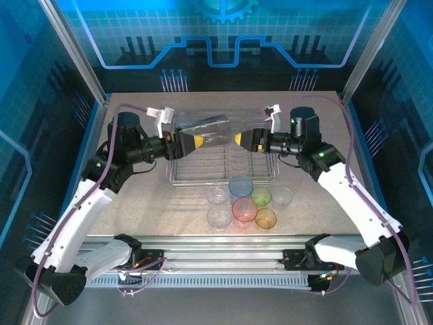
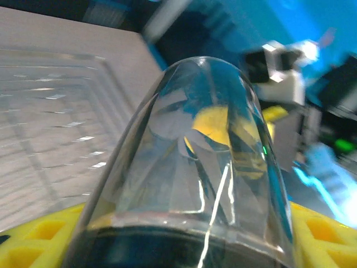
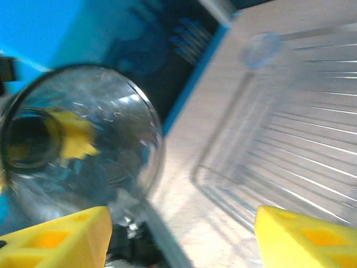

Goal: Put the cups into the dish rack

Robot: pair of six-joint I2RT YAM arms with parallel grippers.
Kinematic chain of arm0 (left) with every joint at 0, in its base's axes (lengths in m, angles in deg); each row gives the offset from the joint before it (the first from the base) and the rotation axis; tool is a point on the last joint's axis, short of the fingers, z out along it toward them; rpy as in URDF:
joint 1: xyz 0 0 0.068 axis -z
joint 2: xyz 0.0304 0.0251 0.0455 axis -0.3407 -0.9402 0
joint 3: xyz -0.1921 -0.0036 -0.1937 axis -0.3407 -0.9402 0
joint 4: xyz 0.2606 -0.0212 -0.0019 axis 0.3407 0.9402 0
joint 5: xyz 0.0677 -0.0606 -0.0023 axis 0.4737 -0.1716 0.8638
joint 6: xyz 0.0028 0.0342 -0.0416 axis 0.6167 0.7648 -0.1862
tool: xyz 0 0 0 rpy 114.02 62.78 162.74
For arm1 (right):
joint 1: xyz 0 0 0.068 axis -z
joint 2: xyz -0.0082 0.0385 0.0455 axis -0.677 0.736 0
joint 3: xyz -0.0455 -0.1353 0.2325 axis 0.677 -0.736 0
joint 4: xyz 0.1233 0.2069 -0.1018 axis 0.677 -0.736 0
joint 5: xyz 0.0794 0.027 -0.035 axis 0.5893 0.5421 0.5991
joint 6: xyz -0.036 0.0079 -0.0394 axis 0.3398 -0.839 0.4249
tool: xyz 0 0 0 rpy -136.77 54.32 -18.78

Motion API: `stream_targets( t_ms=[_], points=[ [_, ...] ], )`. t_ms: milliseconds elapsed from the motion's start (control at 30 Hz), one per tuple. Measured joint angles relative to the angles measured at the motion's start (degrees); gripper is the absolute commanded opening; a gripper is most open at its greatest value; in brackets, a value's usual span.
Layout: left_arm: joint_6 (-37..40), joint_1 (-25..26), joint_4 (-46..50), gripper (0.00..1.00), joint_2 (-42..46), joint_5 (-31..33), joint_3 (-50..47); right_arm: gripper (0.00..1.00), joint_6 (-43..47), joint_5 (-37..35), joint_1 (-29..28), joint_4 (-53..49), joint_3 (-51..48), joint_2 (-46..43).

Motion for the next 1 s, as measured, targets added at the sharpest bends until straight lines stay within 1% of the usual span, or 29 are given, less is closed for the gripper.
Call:
stream_targets(
  t_ms=[133, 300, 367, 533, 667, 767, 1000],
  points=[
    [1.25, -0.09, 9.84, 0.13, -6.1, 9.49, 5.22, 0.69, 3.17, -9.29, 2.38, -10.16, 0.28, -1.68],
    [2.54, -0.09, 21.73, 0.12, -15.1, 18.45, 11.91, 0.68, 4.39, -15.37, 3.06, -15.74, -4.76, -6.32],
    [3.28, -0.07, 26.03, 0.12, -18.47, 21.0, 15.3, 0.68, 5.07, -17.09, 3.08, -17.25, -5.66, -7.8],
    [5.99, 0.5, 34.95, 0.1, -28.04, 26.97, 25.68, 0.68, 6.97, -19.96, 3.13, -19.58, -5.86, -9.09],
    [7.48, 2.1, 40.33, 0.14, -34.38, 32.15, 31.26, 0.67, 7.76, -21.16, 3.17, -20.44, -5.99, -9.09],
    [7.91, 2.95, 42.62, 0.15, -37.33, 34.8, 32.44, 0.67, 8.26, -21.29, 3.17, -20.35, -6.71, -9.11],
    [8.5, 3.37, 44.81, 0.18, -41.44, 38.6, 32.46, 0.67, 8.94, -21.31, 3.17, -20.22, -7.28, -9.16]
  ],
)
